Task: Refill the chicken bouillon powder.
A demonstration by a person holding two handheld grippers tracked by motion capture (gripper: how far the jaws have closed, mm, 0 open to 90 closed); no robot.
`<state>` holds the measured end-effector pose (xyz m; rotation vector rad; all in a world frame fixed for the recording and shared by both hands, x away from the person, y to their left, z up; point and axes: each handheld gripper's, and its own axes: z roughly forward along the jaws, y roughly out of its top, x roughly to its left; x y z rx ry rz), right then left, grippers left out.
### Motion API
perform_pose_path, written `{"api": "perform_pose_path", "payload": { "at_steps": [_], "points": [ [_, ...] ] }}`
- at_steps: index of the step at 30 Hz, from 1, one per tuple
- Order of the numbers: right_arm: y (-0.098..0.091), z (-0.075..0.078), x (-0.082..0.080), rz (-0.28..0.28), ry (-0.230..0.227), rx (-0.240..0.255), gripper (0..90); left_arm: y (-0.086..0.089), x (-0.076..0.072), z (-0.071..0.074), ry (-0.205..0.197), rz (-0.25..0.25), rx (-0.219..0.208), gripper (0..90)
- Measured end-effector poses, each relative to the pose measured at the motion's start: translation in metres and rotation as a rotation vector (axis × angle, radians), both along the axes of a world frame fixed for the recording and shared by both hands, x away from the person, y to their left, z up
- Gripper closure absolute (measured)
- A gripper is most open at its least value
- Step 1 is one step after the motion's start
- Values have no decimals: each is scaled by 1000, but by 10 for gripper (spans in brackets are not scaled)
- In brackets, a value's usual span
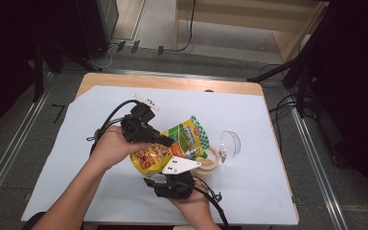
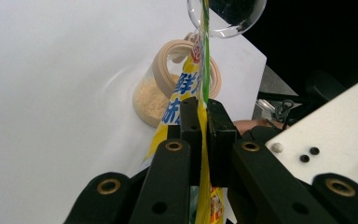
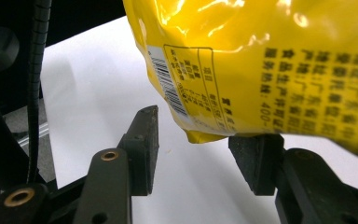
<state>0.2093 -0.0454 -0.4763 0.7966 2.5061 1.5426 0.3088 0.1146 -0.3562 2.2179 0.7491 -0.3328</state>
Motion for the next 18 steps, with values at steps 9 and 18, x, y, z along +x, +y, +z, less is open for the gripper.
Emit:
{"api": "perform_pose_path", "payload": {
  "at_steps": [9,18],
  "points": [
    [-3,-4,4,-17,24,-21,535,2,-1,-3,3,-11,-6,853],
    [-5,-8,7,-28,36,-34,538,0,0,-7,-4,-13,-12,839]
  ]
}}
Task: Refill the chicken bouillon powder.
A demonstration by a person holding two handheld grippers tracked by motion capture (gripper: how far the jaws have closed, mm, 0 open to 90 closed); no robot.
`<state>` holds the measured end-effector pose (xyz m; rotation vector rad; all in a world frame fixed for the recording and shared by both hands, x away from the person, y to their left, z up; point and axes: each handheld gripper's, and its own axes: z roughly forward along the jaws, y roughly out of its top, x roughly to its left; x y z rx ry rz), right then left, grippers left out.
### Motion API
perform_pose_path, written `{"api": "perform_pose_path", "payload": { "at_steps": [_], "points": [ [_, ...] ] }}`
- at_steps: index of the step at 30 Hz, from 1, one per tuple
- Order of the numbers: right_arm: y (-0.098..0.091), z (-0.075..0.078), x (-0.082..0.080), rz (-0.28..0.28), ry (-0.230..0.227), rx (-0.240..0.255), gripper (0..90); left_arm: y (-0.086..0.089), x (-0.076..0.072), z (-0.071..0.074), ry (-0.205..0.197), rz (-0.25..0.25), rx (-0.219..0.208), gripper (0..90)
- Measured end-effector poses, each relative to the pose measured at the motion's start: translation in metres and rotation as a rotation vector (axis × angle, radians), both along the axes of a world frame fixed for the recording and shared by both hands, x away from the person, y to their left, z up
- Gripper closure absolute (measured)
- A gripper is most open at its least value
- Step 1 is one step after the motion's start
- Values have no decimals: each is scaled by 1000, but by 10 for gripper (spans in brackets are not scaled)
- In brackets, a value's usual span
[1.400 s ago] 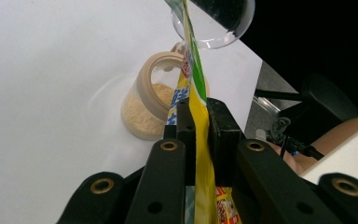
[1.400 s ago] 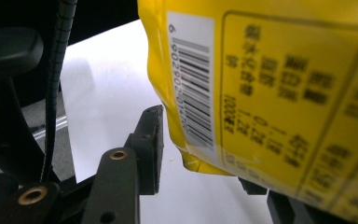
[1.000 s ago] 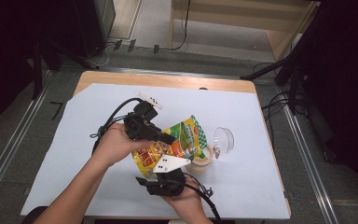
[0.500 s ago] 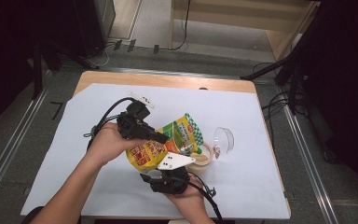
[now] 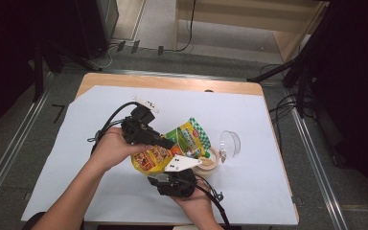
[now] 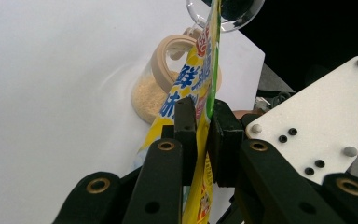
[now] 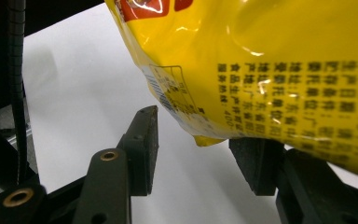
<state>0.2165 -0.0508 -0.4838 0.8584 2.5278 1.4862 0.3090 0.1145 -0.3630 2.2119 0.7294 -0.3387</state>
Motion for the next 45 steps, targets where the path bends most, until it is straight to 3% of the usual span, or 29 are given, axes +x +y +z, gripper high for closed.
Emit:
{"api": "perform_pose_path", "payload": {
  "at_steps": [9,15,20,31,39,45],
  "points": [
    [-1,3,-2,-9,-36,-2,531,11,2,0,0,15,18,880],
    [-6,5,0,-27,-38,-11,525,13,4,-4,30,6,13,837],
    [-5,5,-1,-27,-50,-38,525,11,4,-5,30,1,-1,819],
    [-3,5,-2,-8,-62,-52,540,0,0,-6,-38,-15,-5,851],
    [-1,6,-4,6,-75,-51,538,7,1,-3,-41,-6,5,873],
    [-3,11,-5,4,-76,-27,535,18,4,-1,-40,5,-19,890]
  ]
}}
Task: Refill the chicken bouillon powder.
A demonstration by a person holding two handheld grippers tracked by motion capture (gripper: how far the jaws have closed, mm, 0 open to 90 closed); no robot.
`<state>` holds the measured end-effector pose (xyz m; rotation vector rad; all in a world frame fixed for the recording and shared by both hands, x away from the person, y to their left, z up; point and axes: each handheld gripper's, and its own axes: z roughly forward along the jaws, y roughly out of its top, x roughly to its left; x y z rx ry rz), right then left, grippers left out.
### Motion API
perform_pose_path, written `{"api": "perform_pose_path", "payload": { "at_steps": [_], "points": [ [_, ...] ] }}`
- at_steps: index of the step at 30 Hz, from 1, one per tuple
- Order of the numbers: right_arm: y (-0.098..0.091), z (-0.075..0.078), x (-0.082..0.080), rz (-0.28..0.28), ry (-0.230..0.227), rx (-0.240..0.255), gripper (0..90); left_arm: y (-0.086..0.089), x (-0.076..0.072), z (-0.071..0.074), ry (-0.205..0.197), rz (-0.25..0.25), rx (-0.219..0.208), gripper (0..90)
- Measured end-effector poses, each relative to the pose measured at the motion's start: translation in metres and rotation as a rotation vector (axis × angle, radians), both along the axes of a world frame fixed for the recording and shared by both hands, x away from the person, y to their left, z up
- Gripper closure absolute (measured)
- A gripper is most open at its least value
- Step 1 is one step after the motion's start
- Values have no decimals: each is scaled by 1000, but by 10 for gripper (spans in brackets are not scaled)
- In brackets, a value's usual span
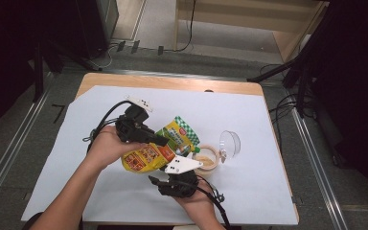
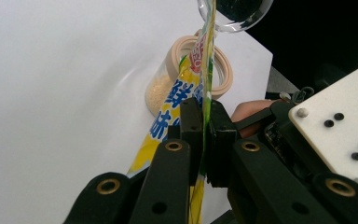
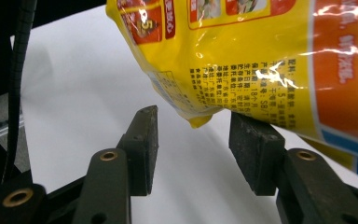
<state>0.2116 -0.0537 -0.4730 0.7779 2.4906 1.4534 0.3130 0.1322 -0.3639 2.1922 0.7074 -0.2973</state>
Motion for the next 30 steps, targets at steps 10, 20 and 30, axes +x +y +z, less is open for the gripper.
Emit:
{"api": "perform_pose_path", "payload": {
  "at_steps": [10,20,30],
  "points": [
    [-2,1,1,-7,-5,10,532,14,3,4,-6,7,-57,898],
    [-5,4,2,-8,-5,18,533,35,13,7,-48,89,-93,899],
    [-5,5,3,0,4,30,539,46,33,-3,-89,162,-132,899]
  ]
}}
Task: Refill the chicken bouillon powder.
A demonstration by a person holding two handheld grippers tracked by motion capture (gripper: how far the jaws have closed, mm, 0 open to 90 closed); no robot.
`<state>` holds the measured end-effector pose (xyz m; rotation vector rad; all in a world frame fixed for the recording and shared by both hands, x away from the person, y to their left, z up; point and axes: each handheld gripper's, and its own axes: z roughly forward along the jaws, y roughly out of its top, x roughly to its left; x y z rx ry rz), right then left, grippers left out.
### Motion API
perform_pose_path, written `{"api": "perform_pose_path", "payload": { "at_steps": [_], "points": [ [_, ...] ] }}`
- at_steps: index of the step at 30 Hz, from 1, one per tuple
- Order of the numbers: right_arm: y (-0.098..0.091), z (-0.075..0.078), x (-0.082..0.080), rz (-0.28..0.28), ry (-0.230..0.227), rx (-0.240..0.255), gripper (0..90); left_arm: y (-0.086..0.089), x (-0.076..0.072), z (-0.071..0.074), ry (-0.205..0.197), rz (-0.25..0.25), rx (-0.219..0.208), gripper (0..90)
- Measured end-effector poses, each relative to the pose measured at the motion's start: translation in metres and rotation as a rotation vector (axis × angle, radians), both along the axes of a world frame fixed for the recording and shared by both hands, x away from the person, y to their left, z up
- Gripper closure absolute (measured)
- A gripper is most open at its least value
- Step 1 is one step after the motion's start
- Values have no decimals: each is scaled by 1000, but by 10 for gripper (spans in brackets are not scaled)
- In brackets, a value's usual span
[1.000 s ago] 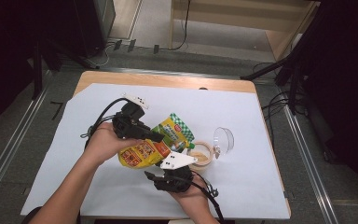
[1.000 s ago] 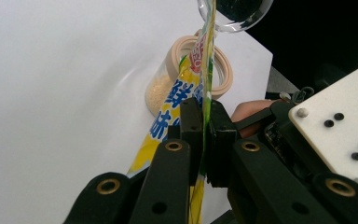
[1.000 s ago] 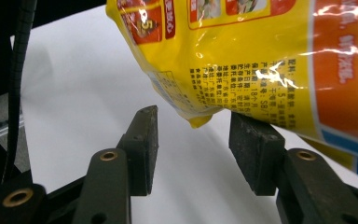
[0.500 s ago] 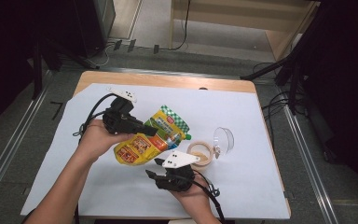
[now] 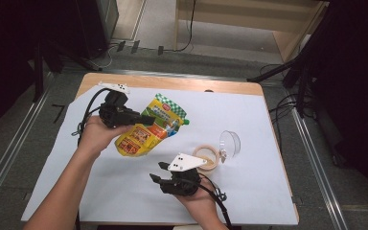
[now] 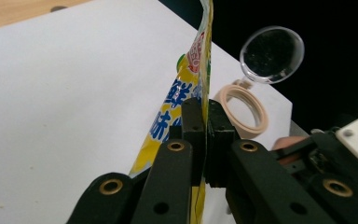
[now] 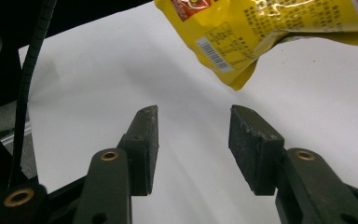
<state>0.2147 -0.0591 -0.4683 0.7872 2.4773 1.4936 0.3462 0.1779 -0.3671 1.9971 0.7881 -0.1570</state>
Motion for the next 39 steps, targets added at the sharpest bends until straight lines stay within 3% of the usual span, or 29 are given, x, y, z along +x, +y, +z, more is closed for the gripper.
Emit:
{"api": "perform_pose_path", "payload": {
  "at_steps": [12,16,19,39],
  "points": [
    [-6,1,-1,-21,7,4,537,4,20,-20,-45,86,-24,896],
    [-7,2,-1,-26,3,8,537,8,24,-30,-16,99,-15,893],
    [-8,3,-1,-26,2,13,537,14,24,-32,-11,111,-41,893],
    [-15,14,0,-33,17,45,539,48,-6,-33,-35,124,-4,863]
  ]
}}
